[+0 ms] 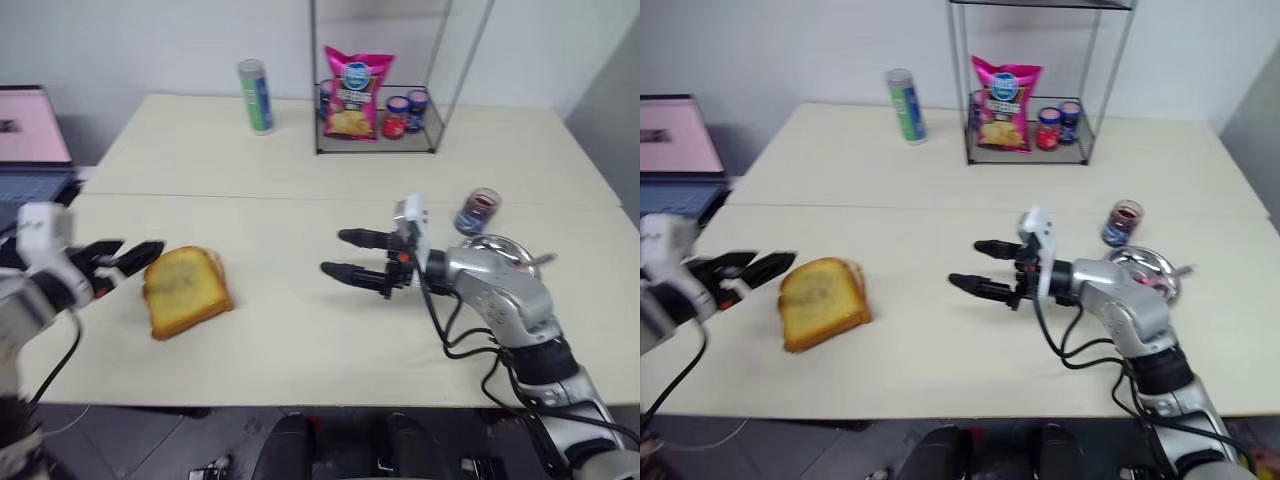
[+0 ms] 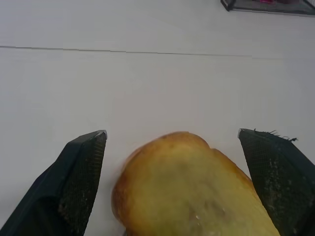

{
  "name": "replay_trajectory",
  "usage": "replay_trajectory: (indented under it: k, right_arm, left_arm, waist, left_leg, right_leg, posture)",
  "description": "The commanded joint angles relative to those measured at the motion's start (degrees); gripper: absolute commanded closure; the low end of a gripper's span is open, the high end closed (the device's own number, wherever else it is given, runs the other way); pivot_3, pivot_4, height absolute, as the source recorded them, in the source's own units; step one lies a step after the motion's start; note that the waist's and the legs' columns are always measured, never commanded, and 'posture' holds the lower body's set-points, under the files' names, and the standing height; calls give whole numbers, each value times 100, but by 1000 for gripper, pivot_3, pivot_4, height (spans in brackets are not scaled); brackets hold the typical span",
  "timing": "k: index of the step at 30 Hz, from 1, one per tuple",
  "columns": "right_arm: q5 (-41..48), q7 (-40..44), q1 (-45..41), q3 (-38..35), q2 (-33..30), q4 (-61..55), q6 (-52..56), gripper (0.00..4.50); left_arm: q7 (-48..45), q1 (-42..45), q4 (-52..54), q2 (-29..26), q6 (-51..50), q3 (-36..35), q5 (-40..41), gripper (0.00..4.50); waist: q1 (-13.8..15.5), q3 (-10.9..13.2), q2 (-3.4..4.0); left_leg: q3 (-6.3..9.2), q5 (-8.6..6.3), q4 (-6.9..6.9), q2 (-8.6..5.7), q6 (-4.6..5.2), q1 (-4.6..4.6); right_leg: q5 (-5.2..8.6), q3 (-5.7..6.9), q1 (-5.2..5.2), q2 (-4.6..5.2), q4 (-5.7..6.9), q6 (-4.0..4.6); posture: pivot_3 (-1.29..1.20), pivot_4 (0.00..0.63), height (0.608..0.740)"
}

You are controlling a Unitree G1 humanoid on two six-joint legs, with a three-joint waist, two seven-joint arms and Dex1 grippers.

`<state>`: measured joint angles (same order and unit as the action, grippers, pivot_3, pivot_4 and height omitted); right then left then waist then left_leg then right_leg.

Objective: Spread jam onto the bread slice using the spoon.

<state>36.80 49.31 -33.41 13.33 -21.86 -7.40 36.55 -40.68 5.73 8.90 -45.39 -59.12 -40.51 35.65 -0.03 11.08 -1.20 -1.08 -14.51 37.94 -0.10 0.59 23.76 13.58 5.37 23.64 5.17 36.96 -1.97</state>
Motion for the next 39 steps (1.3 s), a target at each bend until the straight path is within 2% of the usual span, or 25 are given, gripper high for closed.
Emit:
replay_trajectory:
  k: [1,6,11,15,23,36,39]
  right_arm:
    - [-176,291,-185,193,191,144,-120,46]
    - [-285,343,-203,182,337,184,-104,46]
    - [-269,278,-100,124,395,37,-18,46]
    - [-185,262,-45,91,434,-68,117,46]
    - [-308,225,-7,41,476,-22,75,0]
    - [-377,225,-97,-45,583,91,46,0]
    - [-395,243,-95,-82,555,109,11,0]
  left_arm:
    - [268,-311,383,305,-279,-356,344,0]
    - [439,-455,594,506,-362,-250,608,0]
    - [620,-717,344,624,-60,-50,367,0]
    - [568,-857,398,636,88,-47,473,0]
    - [696,-807,365,727,281,-34,580,1549]
    - [816,-708,419,666,417,-185,698,4452]
    - [917,-568,431,628,381,-317,827,4452]
  waist:
    - [-6,1,0]
    - [53,-1,-4]
    - [31,-1,-4]
    - [12,-2,-5]
    - [13,-2,-5]
    - [11,-2,-5]
    - [13,-2,-6]
  left_leg:
    - [4,1,0,2,-2,0]
    - [26,13,6,9,-18,9]
    - [24,14,6,6,-17,6]
    - [24,14,2,6,-18,7]
    - [24,14,4,6,-17,7]
    - [23,14,5,6,-17,6]
    - [24,14,6,6,-17,6]
  right_leg:
    - [0,7,1,-1,3,1]
    - [-11,33,0,-9,7,21]
    - [-12,25,0,-10,5,23]
    - [-12,25,2,-11,7,24]
    - [-13,26,2,-11,7,25]
    - [-13,25,1,-13,10,25]
    - [-13,26,1,-13,10,25]
  posture:
    - [0,150,740]
    - [0,150,740]
    - [0,150,740]
    - [0,150,740]
    - [0,150,740]
    - [0,150,740]
    - [0,150,740]
